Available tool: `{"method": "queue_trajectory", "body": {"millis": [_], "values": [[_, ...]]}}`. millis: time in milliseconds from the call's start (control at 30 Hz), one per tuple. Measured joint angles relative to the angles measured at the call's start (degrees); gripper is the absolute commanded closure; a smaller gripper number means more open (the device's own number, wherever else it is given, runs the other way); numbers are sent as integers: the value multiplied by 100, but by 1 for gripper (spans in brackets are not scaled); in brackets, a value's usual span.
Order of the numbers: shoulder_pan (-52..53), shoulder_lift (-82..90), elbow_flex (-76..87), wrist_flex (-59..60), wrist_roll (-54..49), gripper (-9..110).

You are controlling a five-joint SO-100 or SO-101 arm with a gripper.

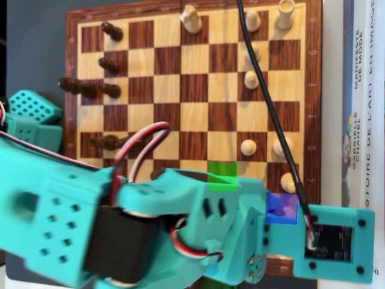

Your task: Play chess

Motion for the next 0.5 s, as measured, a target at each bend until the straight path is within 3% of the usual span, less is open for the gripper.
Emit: {"method": "queue_trajectory", "body": {"millis": [500], "values": [[0, 940, 773, 9, 0, 102]]}}
